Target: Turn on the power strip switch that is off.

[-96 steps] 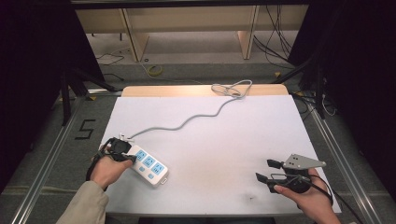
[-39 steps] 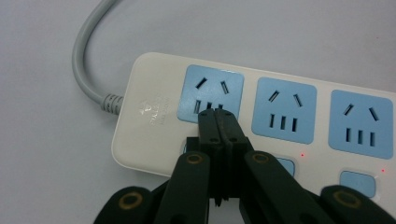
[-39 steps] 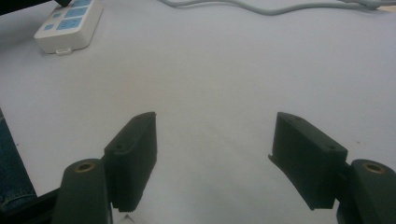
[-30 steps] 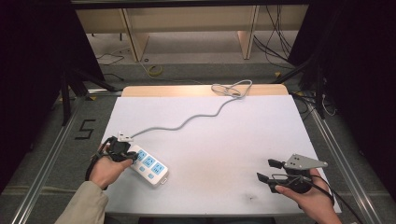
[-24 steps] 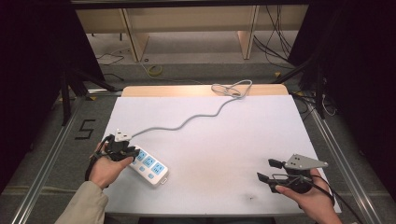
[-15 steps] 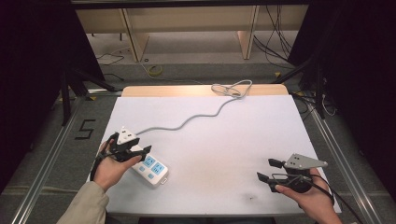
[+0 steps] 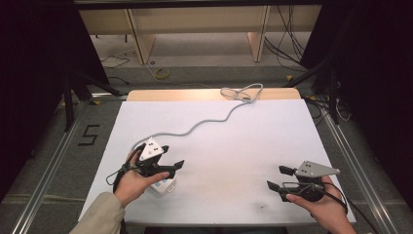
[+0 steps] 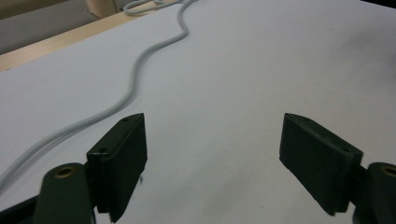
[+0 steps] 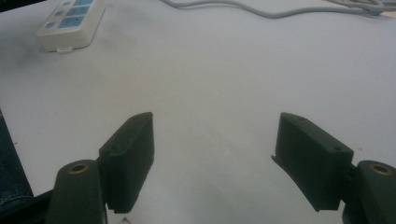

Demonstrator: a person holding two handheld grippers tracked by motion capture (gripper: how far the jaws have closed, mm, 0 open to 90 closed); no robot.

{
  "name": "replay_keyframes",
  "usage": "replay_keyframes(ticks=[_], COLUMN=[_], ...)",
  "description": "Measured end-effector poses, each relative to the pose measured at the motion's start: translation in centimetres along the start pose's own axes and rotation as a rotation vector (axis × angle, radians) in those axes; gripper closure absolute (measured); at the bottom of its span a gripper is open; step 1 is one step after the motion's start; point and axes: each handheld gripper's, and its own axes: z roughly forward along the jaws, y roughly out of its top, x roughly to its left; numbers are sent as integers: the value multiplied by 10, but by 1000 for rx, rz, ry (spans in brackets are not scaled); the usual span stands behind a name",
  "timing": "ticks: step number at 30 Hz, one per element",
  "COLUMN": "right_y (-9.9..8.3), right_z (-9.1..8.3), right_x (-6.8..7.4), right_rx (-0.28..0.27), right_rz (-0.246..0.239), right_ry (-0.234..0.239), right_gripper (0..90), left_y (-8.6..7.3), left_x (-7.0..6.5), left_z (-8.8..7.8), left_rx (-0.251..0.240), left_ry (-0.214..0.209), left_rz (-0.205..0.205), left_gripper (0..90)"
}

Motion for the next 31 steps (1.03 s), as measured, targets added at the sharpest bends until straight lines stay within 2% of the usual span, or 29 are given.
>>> replay_keyframes(ticks=[4, 7, 9, 14, 20, 31], right_y=[0, 0, 0, 0, 0, 0], right_z=[0, 0, 0, 0, 1, 1], right_x=[1, 1, 1, 1, 2, 1], right_rx=[1, 0, -1, 0, 4, 5], right_rz=[2, 2, 3, 1, 0, 0], right_ry=[2, 3, 4, 8, 10, 9], right_gripper=[287, 287, 286, 287, 286, 284], left_y=[-1, -4, -6, -10, -11, -10], left_x=[-16, -28, -33, -41, -44, -44], left_z=[3, 6, 8, 13, 13, 14], left_rx=[-3, 22, 30, 53, 71, 80], left_ry=[-49, -78, -93, -121, -116, -105], left_rz=[47, 109, 126, 145, 176, 185], left_gripper=[216, 205, 204, 204, 204, 208])
